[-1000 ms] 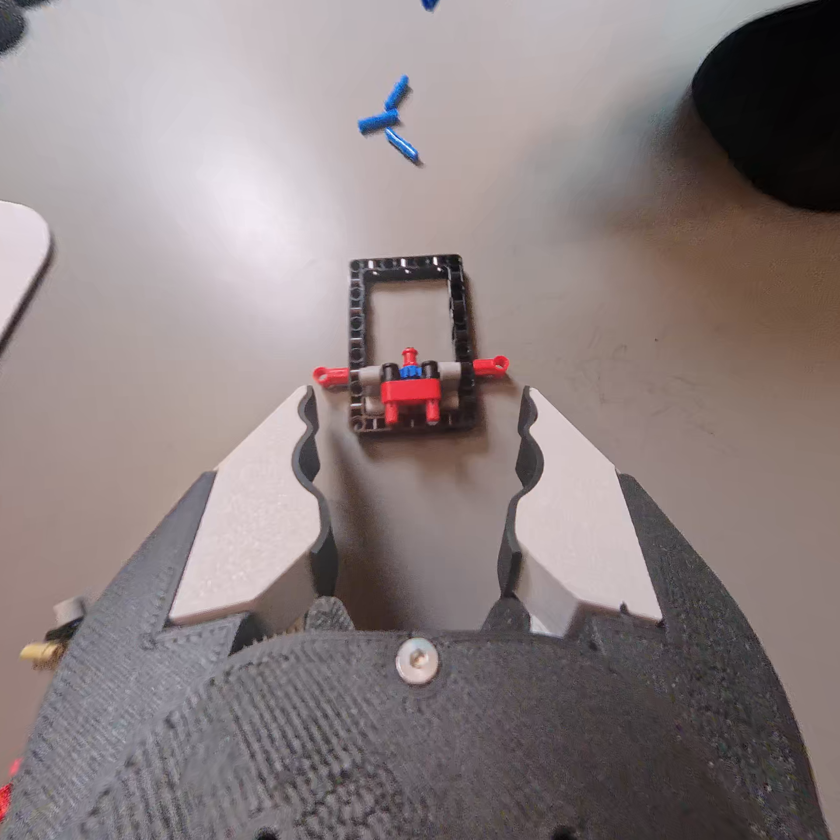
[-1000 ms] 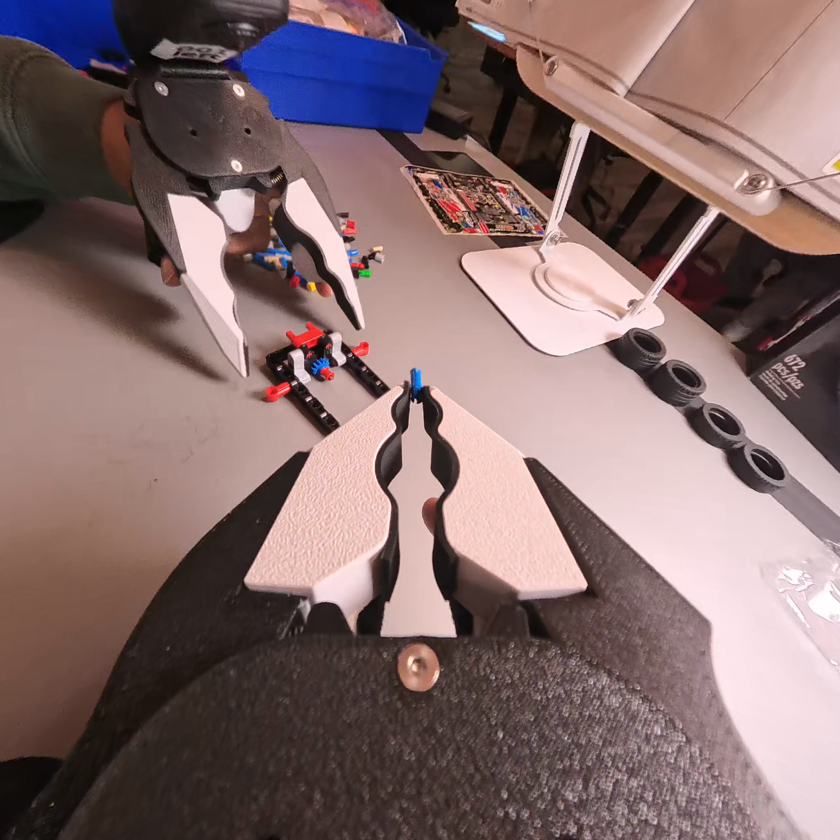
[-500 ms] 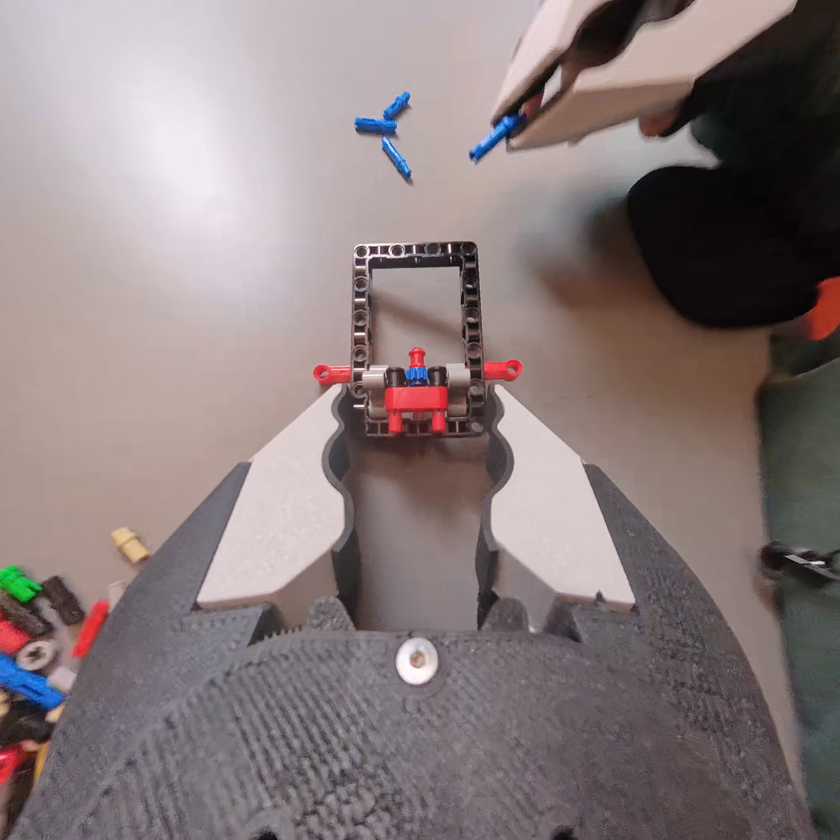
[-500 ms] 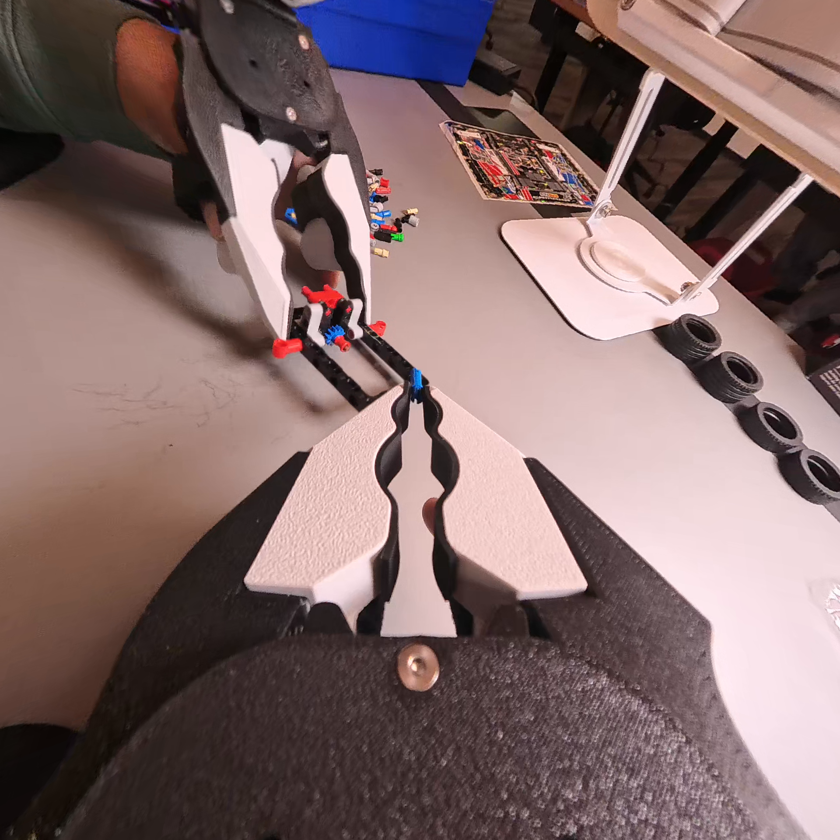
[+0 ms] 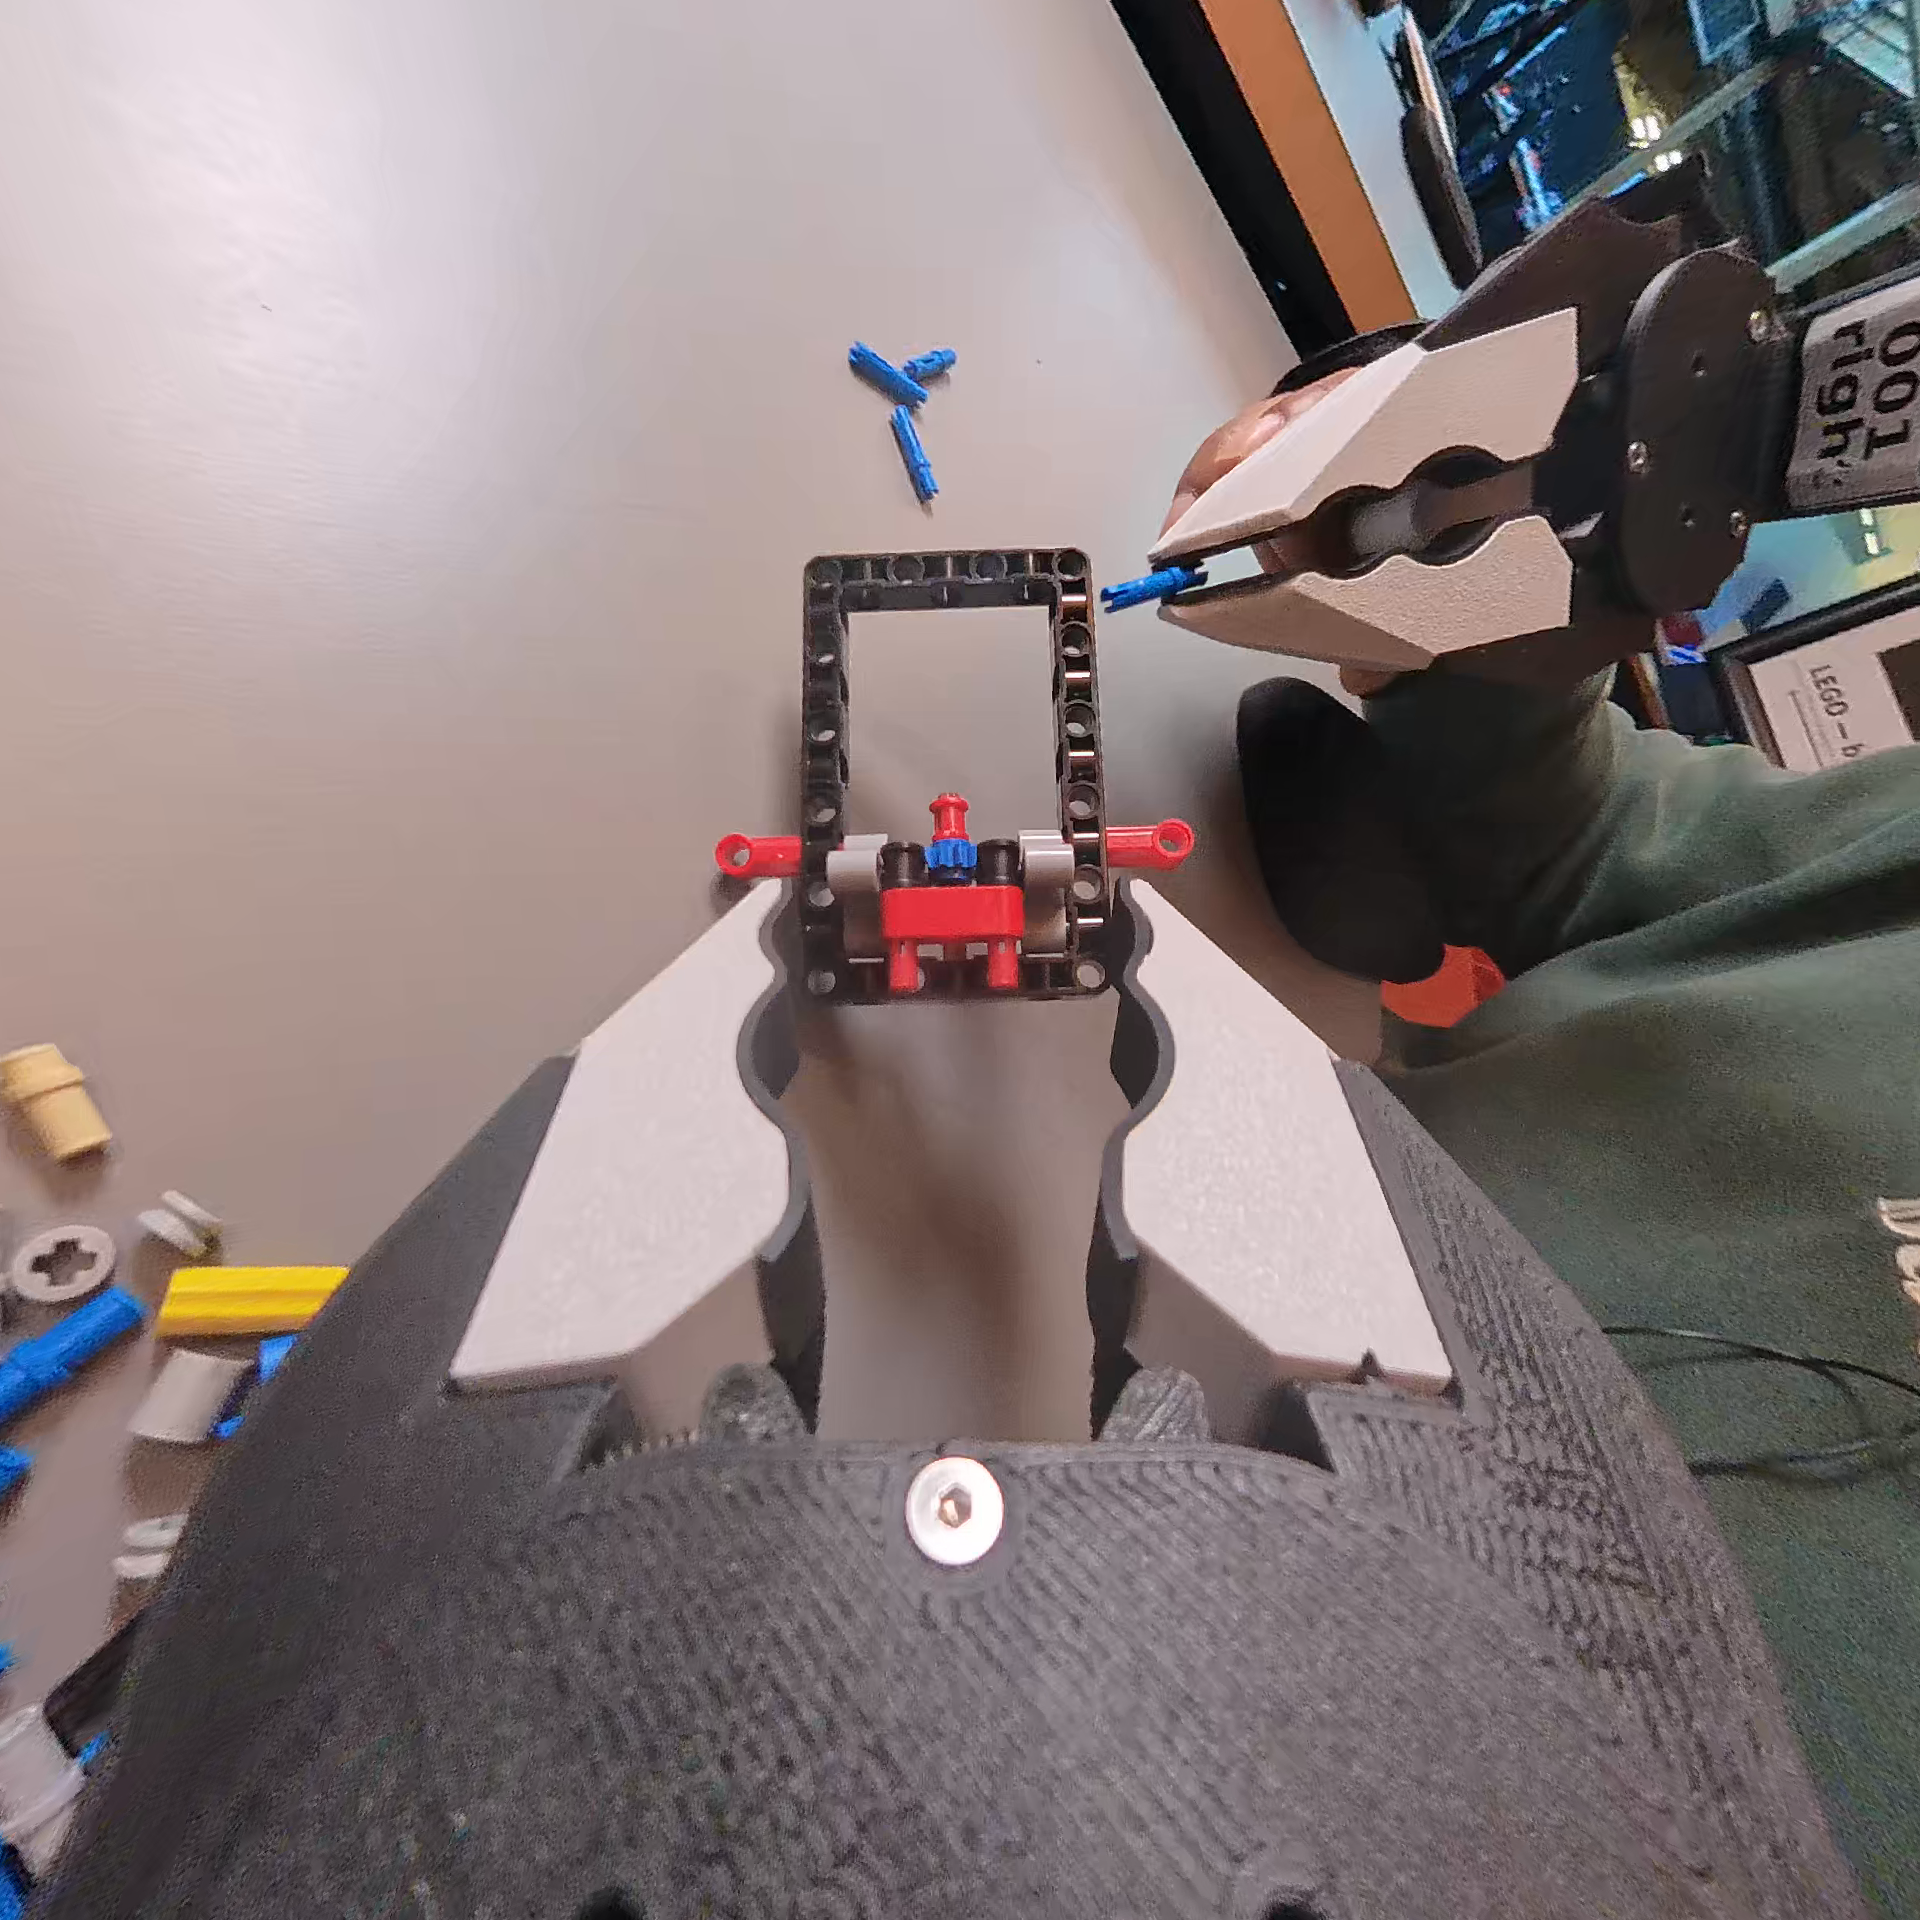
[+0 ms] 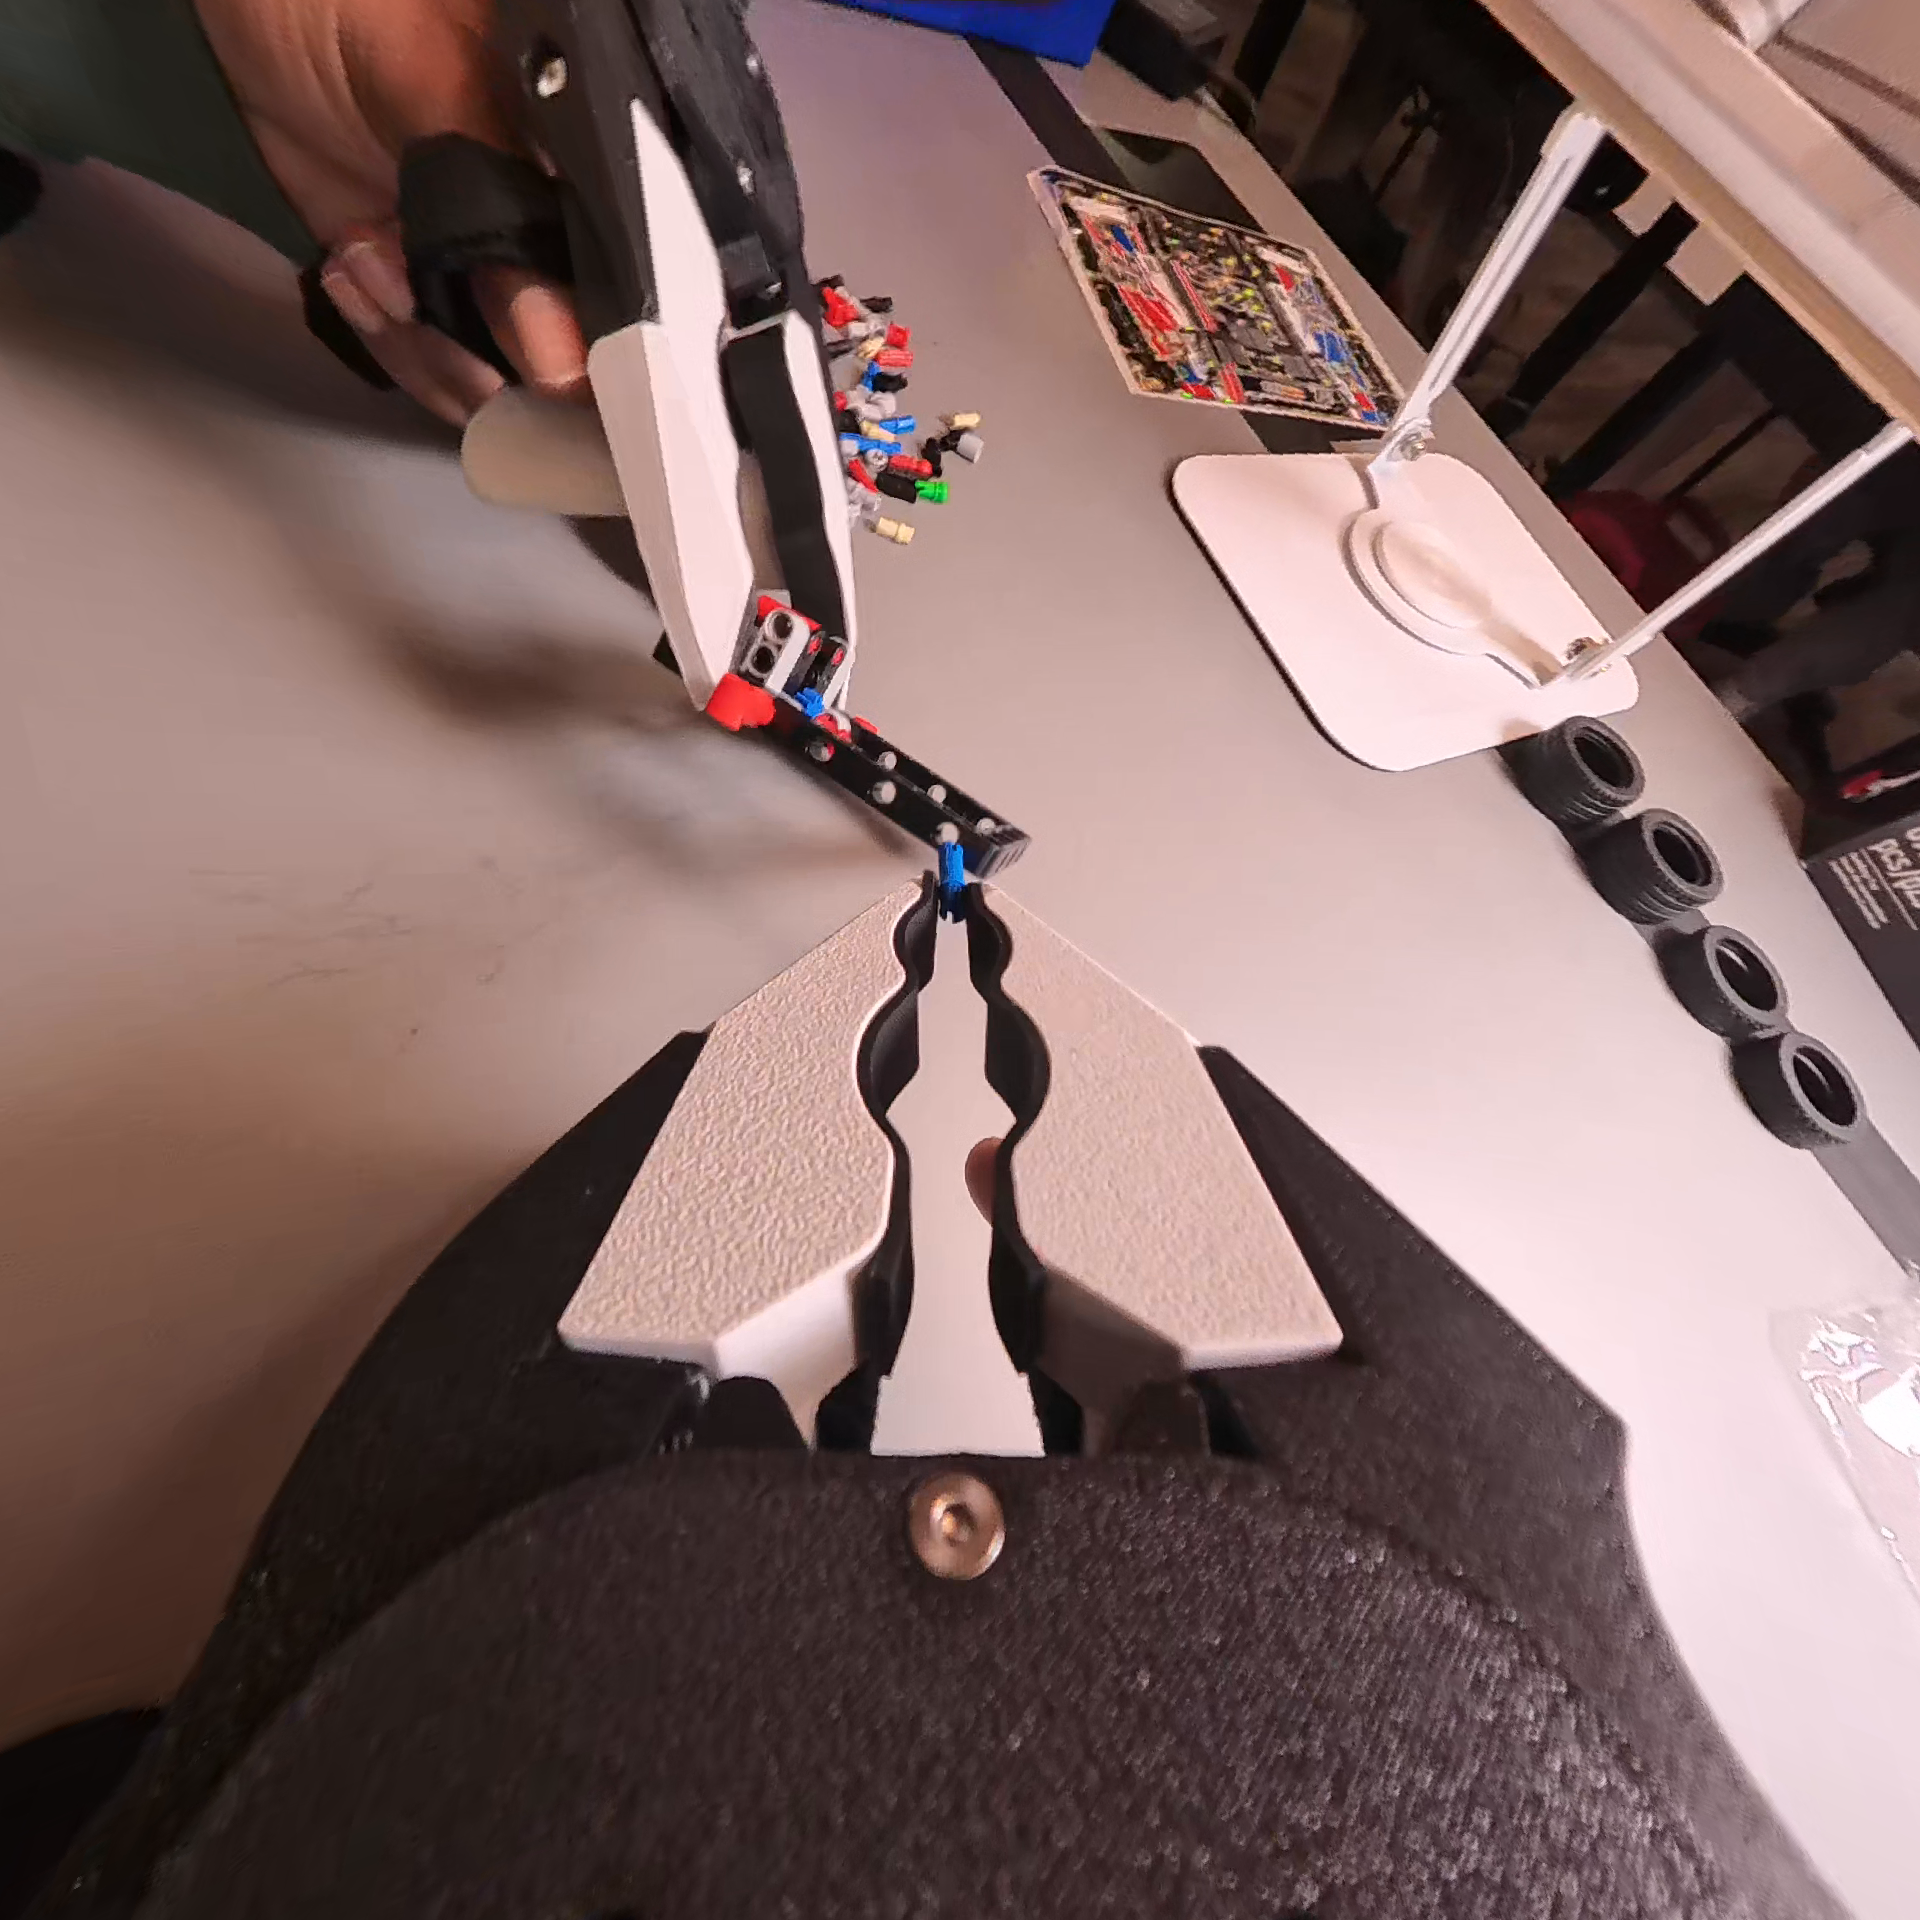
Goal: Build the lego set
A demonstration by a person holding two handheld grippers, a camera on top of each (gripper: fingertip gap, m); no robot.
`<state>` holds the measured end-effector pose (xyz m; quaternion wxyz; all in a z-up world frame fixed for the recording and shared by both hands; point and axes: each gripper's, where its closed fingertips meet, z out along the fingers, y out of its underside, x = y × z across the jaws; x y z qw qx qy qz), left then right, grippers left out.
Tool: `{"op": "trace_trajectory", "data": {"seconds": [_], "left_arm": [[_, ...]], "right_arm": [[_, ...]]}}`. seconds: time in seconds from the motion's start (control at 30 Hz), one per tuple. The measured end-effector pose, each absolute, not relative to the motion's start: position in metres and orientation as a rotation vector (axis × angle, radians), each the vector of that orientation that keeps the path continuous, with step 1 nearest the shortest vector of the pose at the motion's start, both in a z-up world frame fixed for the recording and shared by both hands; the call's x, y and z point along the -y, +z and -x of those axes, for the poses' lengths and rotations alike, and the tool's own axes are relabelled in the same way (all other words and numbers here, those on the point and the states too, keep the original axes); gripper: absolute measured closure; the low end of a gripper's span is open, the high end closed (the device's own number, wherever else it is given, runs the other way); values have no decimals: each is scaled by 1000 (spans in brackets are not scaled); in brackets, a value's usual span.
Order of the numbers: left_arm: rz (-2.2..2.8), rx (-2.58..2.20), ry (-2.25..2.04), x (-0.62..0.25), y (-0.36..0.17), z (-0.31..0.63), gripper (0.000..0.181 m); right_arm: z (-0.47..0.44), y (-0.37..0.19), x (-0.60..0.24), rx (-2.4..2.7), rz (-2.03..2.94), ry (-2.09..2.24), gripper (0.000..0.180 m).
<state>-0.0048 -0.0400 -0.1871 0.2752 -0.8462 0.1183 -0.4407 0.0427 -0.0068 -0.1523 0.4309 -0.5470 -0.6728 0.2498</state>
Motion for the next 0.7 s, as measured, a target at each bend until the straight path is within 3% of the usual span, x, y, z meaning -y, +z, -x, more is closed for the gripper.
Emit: {"op": "trace_trajectory", "data": {"seconds": [0.7], "left_arm": [[2259,-319,-760,29,-197,8,122]], "right_arm": [[-32,-168,-11,1437,1635,724,177]]}}
